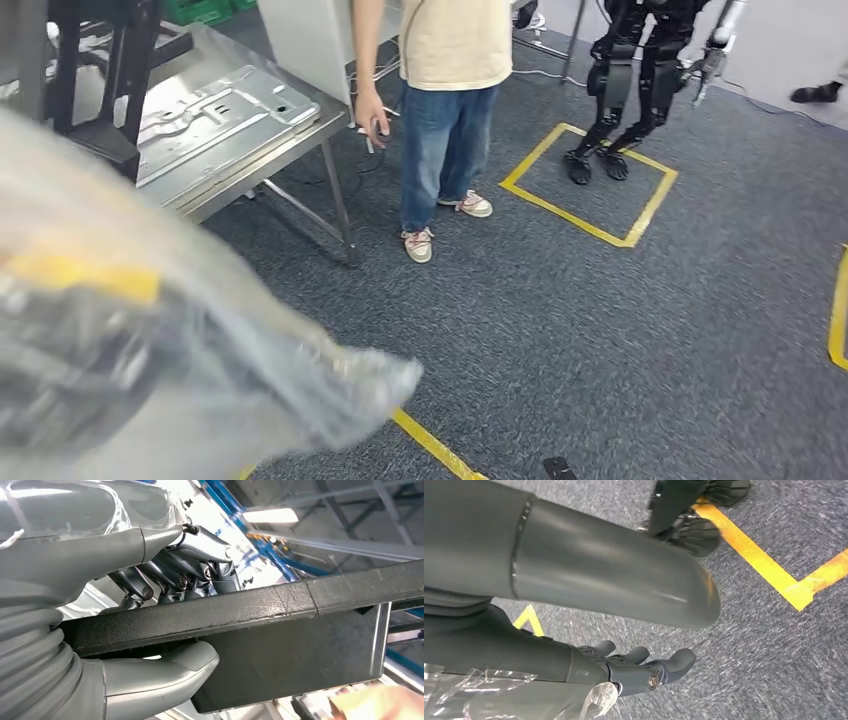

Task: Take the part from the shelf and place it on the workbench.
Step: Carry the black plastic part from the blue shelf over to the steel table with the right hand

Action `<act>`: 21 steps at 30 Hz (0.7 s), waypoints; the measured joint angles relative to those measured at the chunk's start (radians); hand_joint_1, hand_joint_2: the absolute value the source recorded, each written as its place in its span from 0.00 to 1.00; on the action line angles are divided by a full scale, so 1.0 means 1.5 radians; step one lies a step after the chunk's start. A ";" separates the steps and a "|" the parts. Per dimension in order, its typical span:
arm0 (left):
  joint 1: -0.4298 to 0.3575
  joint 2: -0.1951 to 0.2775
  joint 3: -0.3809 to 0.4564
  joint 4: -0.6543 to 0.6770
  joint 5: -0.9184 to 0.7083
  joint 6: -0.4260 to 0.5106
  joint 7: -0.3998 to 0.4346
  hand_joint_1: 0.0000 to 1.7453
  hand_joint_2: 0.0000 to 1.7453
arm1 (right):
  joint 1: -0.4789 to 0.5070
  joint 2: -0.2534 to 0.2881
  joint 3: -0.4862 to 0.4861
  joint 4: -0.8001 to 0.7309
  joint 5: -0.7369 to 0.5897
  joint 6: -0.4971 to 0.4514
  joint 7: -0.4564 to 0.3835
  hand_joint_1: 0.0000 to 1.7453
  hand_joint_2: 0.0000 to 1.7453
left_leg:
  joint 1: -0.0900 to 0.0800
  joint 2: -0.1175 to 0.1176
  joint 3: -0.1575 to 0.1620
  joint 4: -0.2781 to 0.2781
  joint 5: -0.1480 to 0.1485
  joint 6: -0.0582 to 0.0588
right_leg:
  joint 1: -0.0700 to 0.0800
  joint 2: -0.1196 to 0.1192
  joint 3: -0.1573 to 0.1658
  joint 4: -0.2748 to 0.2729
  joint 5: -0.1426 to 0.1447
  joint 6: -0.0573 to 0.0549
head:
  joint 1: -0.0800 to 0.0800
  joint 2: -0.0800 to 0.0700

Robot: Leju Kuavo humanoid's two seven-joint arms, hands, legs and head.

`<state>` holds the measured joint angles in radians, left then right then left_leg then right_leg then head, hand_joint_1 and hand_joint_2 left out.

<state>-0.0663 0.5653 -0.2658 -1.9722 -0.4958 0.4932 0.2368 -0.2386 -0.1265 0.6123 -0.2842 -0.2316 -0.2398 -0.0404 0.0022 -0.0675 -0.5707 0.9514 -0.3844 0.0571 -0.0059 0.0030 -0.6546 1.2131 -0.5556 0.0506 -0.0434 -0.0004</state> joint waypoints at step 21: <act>-0.007 0.000 -0.001 0.002 -0.002 0.000 0.008 1.00 1.00 | -0.006 0.004 0.000 0.000 0.001 0.004 -0.003 0.00 0.00 | -0.010 0.087 -0.009 0.007 -0.006 -0.015 | 0.008 -0.086 0.088 -0.168 0.057 -0.015 | -0.002 0.000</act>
<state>-0.0763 0.5655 -0.2667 -1.9696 -0.4994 0.4936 0.2481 -0.2472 -0.1207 0.6123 -0.2847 -0.2298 -0.2335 -0.0443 -0.0130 0.0631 -0.5849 0.9623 -0.3936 0.0349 0.0058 -0.1266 -0.5231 0.9610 -0.4698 0.0275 -0.0466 -0.0005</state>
